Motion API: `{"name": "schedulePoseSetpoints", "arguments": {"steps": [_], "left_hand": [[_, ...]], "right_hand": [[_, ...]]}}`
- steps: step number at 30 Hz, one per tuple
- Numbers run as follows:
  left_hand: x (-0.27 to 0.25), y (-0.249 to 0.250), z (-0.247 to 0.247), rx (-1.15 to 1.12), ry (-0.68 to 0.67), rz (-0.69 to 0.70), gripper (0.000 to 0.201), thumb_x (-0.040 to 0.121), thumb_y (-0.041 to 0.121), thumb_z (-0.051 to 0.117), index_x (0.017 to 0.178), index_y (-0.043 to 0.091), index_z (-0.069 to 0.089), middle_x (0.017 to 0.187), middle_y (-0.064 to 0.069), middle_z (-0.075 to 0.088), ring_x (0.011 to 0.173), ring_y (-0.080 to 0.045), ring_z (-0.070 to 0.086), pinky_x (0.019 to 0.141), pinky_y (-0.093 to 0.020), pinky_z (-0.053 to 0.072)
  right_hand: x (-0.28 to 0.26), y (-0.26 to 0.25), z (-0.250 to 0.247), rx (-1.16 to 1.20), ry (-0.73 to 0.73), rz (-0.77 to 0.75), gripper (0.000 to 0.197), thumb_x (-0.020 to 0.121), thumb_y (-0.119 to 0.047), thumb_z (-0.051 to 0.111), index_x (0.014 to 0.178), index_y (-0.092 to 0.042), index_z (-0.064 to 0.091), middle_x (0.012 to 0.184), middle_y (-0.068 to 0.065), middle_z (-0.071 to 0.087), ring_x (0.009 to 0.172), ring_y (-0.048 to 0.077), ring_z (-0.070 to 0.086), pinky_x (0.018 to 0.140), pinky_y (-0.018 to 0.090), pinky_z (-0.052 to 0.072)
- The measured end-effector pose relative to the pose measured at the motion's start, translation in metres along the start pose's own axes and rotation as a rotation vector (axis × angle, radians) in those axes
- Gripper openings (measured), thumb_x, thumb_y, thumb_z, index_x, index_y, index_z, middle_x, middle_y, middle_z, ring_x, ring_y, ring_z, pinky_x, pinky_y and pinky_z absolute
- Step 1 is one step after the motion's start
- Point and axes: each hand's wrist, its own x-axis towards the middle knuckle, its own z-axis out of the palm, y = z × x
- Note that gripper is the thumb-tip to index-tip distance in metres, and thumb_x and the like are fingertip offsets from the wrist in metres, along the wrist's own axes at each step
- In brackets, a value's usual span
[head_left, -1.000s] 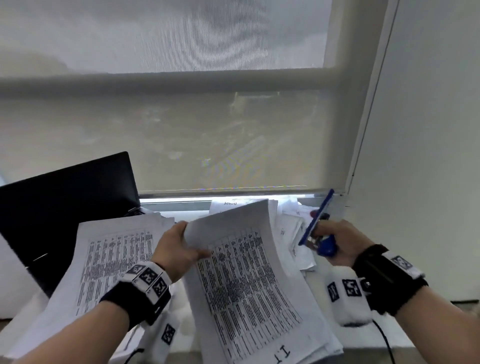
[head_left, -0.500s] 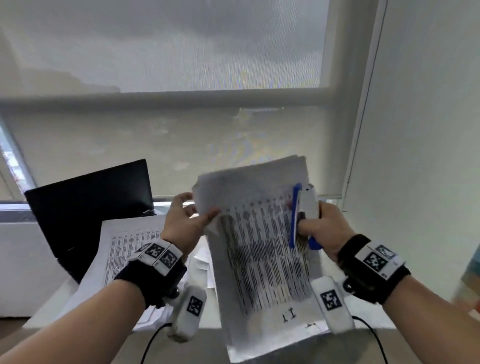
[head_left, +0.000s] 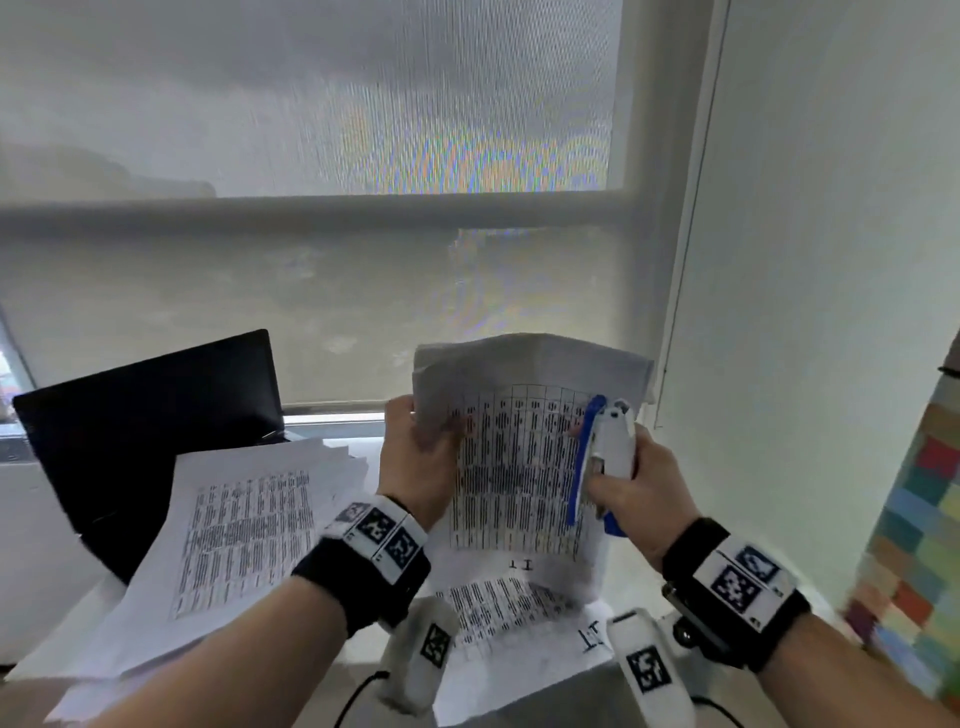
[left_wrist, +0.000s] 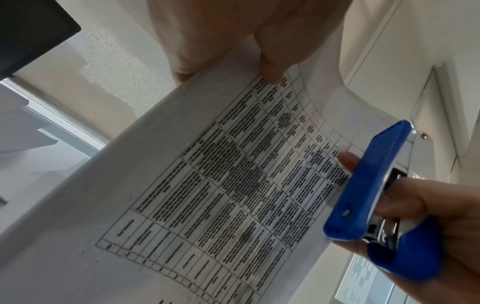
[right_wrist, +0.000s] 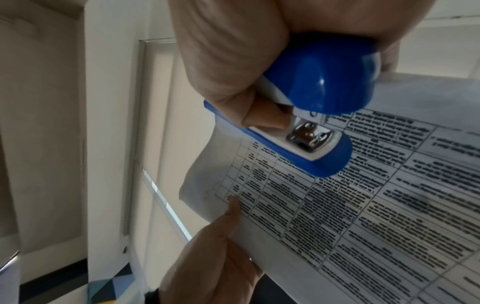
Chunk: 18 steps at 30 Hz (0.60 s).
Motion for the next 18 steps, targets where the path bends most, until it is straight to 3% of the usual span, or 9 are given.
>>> {"name": "schedulePoseSetpoints", "arguments": {"steps": [4, 6, 8, 10, 11, 13, 16, 18], "left_hand": [[-0.005, 0.006, -0.002, -0.050, 0.062, -0.001, 0.016, 0.092, 0.018, 0.064, 0.097, 0.019, 0.048, 0.090, 0.000, 0.061, 0.078, -0.015, 0.059, 0.068, -0.032, 0.051], [-0.005, 0.006, -0.002, -0.074, 0.103, 0.025, 0.017, 0.092, 0.017, 0.065, 0.095, 0.019, 0.048, 0.086, 0.003, 0.061, 0.074, -0.010, 0.058, 0.063, -0.023, 0.048], [-0.003, 0.008, -0.003, -0.118, 0.121, 0.051, 0.022, 0.092, 0.016, 0.064, 0.103, 0.015, 0.045, 0.087, 0.008, 0.059, 0.075, -0.003, 0.057, 0.060, -0.009, 0.046], [0.001, 0.010, -0.007, -0.123, 0.123, 0.100, 0.029, 0.093, 0.014, 0.063, 0.111, 0.014, 0.040, 0.094, 0.013, 0.056, 0.083, 0.004, 0.055, 0.066, -0.002, 0.044], [0.003, 0.011, -0.008, -0.114, 0.109, 0.127, 0.030, 0.093, 0.013, 0.062, 0.113, 0.014, 0.039, 0.096, 0.013, 0.054, 0.085, 0.005, 0.054, 0.068, 0.000, 0.042], [0.006, 0.013, -0.010, -0.081, 0.064, 0.156, 0.026, 0.096, 0.010, 0.057, 0.114, 0.012, 0.038, 0.097, 0.013, 0.053, 0.087, 0.005, 0.053, 0.069, 0.000, 0.040], [0.011, 0.015, -0.009, -0.041, 0.052, 0.196, 0.025, 0.099, 0.009, 0.050, 0.119, 0.013, 0.036, 0.096, 0.012, 0.050, 0.084, 0.004, 0.051, 0.067, -0.002, 0.040], [0.011, 0.017, -0.008, -0.074, 0.060, 0.185, 0.022, 0.099, 0.010, 0.049, 0.116, 0.016, 0.035, 0.094, 0.009, 0.051, 0.079, 0.000, 0.052, 0.066, -0.010, 0.043]], "right_hand": [[0.003, -0.009, 0.007, -0.009, -0.039, -0.053, 0.044, 0.062, -0.016, 0.061, 0.103, -0.001, 0.055, 0.072, 0.017, 0.056, 0.052, 0.020, 0.053, 0.044, 0.036, 0.048], [0.005, -0.010, 0.009, -0.022, -0.031, -0.089, 0.047, 0.059, -0.017, 0.060, 0.104, -0.001, 0.056, 0.076, 0.020, 0.058, 0.053, 0.017, 0.054, 0.046, 0.033, 0.049], [0.006, -0.008, 0.010, -0.029, -0.029, -0.108, 0.048, 0.058, -0.016, 0.061, 0.104, -0.001, 0.055, 0.086, 0.025, 0.058, 0.058, 0.023, 0.056, 0.047, 0.035, 0.051], [0.006, -0.006, 0.010, -0.038, -0.031, -0.119, 0.047, 0.058, -0.016, 0.061, 0.102, -0.002, 0.055, 0.094, 0.027, 0.057, 0.067, 0.034, 0.060, 0.050, 0.040, 0.054], [0.006, -0.005, 0.010, -0.038, -0.033, -0.120, 0.046, 0.058, -0.015, 0.061, 0.101, -0.001, 0.055, 0.095, 0.027, 0.056, 0.068, 0.035, 0.059, 0.049, 0.037, 0.054], [0.005, -0.004, 0.010, -0.020, -0.032, -0.112, 0.048, 0.058, -0.015, 0.061, 0.103, 0.000, 0.055, 0.095, 0.027, 0.058, 0.064, 0.026, 0.058, 0.048, 0.030, 0.051], [0.006, -0.006, 0.010, 0.002, -0.019, -0.097, 0.050, 0.057, -0.016, 0.061, 0.105, -0.001, 0.055, 0.089, 0.027, 0.061, 0.059, 0.019, 0.054, 0.049, 0.031, 0.050], [0.006, -0.009, 0.009, 0.009, 0.014, -0.088, 0.049, 0.057, -0.016, 0.060, 0.103, -0.002, 0.057, 0.084, 0.025, 0.060, 0.055, 0.016, 0.051, 0.049, 0.031, 0.048]]}}
